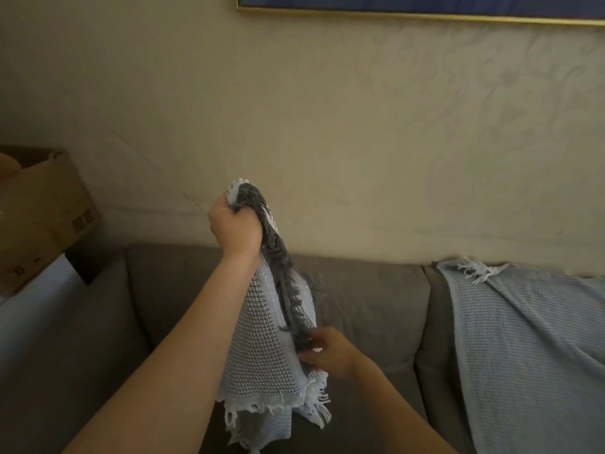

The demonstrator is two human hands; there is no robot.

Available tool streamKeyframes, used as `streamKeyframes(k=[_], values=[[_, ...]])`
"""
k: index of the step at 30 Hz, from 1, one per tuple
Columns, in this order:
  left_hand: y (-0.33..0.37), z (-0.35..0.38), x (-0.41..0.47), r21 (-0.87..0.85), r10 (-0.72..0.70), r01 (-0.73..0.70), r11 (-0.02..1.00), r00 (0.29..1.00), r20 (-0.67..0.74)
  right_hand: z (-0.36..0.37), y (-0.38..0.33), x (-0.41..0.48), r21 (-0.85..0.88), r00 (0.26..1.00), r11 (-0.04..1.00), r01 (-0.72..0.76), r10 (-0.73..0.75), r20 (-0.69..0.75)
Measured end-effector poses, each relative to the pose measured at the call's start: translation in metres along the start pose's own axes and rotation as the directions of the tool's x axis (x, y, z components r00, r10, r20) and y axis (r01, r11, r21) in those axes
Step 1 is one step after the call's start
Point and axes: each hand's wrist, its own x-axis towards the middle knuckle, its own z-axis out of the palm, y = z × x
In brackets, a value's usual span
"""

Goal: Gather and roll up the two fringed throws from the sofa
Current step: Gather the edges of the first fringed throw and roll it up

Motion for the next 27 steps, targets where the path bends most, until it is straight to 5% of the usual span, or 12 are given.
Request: streamKeyframes(k=[11,16,22,27], values=[[0.005,0.000,-0.008,0.000,-0.009,0.009,1.000,0.998,0.054,-0.006,-0.044,0.016,-0.025,0.966,0.999,0.041,-0.046,-0.255],[0.007,-0.005,-0.011,-0.019,-0.030,0.032,0.999,0.992,0.121,-0.007,-0.056,0.019,-0.077,0.810,0.997,0.008,-0.052,-0.584],[0.010,-0.012,-0.012,-0.014,-0.025,0.027,1.000,0.989,0.148,-0.005,-0.045,0.020,-0.116,0.912,0.991,0.067,-0.108,-0.397],[0.007,-0.017,-0.004,-0.012,-0.020,0.021,1.000,0.995,0.100,0.004,-0.031,0.010,0.206,0.883,0.978,0.022,0.077,-0.463]])
